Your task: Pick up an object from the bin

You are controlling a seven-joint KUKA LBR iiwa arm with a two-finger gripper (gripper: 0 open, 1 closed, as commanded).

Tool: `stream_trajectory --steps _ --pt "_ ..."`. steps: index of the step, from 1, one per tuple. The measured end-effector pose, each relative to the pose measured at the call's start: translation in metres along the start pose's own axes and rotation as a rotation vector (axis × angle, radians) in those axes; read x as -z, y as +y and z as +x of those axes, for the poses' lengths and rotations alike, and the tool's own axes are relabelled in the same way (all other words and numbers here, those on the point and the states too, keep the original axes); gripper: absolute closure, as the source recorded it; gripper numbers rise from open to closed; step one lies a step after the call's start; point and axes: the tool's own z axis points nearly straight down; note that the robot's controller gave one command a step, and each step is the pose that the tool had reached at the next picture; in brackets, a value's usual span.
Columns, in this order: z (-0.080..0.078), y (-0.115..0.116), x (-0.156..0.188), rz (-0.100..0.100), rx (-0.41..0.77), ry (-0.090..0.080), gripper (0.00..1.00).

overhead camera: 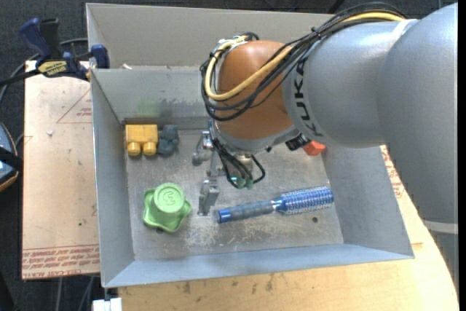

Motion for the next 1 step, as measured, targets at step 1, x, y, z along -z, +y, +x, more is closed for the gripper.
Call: stream_trajectory --steps 1 --pt "-0.0083 -0.2449 -0.0698 -0.001 0.155 -0.016 0.00"
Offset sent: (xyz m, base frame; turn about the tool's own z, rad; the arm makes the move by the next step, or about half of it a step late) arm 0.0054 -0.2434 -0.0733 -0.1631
